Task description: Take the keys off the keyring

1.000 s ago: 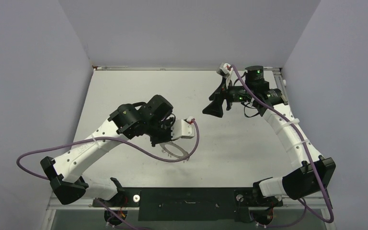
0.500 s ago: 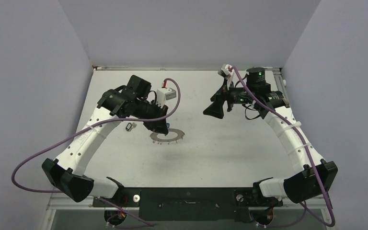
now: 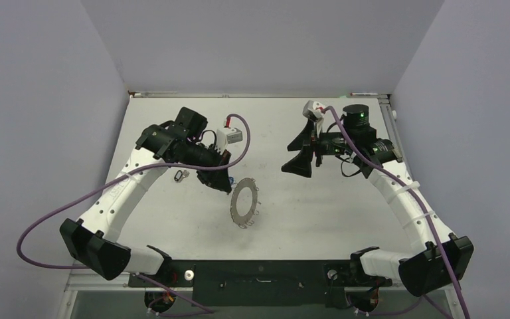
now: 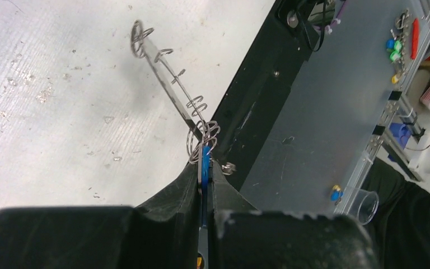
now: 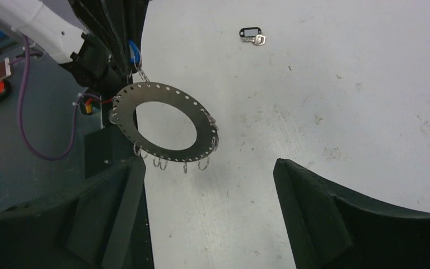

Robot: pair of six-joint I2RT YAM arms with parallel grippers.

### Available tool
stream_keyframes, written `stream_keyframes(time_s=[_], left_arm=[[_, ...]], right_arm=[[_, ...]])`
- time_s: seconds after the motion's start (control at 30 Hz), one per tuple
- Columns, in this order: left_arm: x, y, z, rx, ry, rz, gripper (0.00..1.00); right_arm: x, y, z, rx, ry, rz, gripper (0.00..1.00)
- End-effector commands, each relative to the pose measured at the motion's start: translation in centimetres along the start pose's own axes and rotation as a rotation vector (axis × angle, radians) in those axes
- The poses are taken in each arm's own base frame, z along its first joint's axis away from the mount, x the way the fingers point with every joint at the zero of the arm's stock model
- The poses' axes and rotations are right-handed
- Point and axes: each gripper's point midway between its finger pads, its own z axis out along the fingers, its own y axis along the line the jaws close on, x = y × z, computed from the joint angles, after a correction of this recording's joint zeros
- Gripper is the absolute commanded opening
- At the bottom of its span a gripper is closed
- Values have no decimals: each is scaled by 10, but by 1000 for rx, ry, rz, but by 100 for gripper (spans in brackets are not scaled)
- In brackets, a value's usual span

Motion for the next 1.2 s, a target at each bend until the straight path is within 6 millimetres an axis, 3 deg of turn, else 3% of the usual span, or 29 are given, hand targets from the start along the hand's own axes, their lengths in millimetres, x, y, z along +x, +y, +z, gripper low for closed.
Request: stream_keyframes(time_s=[0.0, 0.23, 0.37, 0.67, 1.0, 1.17], left_arm=[[-2, -11, -12, 39, 20, 141, 0], [6, -16, -10, 88, 72, 175, 0], [7, -21, -10, 122, 80, 191, 0], [7, -30, -11, 173, 75, 186, 0], [4, -32, -11, 210, 53, 118, 0], [1, -32, -12, 221, 40, 87, 0]], right_arm=[[11, 22, 13, -132, 23, -119, 85], [16, 60, 45, -220, 26, -246, 67], [17, 61, 59, -249, 27, -312, 58], [21, 76, 92, -329, 56, -494, 49], [18, 92, 113, -364, 48, -469, 39], [18, 89, 122, -345, 45, -474, 34]])
